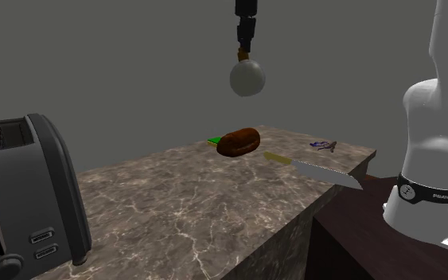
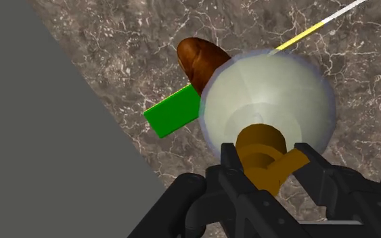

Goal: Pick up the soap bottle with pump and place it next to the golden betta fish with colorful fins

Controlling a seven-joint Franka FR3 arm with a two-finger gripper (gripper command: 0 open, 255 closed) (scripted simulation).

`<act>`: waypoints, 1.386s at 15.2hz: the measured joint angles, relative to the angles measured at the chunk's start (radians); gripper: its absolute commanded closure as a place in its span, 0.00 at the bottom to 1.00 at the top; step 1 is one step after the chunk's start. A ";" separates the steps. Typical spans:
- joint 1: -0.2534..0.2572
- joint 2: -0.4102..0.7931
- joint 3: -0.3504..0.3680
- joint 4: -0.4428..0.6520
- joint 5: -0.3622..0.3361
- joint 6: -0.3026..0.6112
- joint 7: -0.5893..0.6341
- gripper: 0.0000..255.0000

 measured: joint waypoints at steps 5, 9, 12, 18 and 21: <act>-0.055 -0.023 -0.049 -0.034 -0.010 0.010 -0.106 1.00; -0.108 -0.016 -0.095 -0.025 -0.006 0.004 -0.205 1.00; -0.151 -0.005 -0.131 -0.019 0.001 0.004 -0.282 1.00; -0.249 0.056 -0.199 0.039 0.040 -0.013 -0.442 1.00; -0.316 0.119 -0.230 0.102 0.081 -0.030 -0.529 1.00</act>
